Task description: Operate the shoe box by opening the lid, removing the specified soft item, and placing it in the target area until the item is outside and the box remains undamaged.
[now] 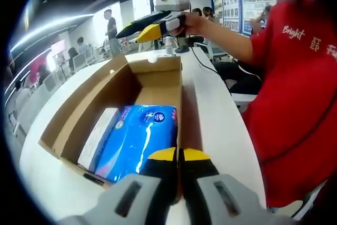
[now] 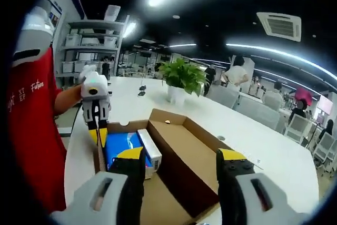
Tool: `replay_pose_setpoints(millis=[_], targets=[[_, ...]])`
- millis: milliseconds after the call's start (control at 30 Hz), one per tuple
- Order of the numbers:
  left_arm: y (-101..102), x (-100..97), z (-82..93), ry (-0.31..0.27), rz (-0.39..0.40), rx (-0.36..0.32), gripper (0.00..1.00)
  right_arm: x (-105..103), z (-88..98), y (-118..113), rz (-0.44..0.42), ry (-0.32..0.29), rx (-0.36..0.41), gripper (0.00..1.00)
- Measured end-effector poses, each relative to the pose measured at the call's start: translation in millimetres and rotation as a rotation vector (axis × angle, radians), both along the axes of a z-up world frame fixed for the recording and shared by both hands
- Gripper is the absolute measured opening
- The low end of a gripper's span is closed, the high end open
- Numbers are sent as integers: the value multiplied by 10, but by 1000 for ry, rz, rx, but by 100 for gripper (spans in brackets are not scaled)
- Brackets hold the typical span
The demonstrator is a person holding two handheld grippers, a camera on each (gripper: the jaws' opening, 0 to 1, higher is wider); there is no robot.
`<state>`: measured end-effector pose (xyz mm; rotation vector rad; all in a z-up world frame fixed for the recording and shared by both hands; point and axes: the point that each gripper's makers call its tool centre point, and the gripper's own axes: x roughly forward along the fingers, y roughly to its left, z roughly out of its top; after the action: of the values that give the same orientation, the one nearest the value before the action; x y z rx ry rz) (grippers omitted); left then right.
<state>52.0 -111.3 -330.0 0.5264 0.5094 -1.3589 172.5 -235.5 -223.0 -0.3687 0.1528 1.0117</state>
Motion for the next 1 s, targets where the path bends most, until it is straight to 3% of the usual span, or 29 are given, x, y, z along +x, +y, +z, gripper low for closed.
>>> replay_pose_setpoints(millis=[133,533,1000], targets=[[0,0,-3,6,-1,2,2,-9,-11,33,33,4,-35,55],[3,-13,-9,2,-14,6,2,-35,78,135,110,47,-44,55],[-3,-11,-4,1,1,5,2,-126,-310,328,162,121,-49,53]])
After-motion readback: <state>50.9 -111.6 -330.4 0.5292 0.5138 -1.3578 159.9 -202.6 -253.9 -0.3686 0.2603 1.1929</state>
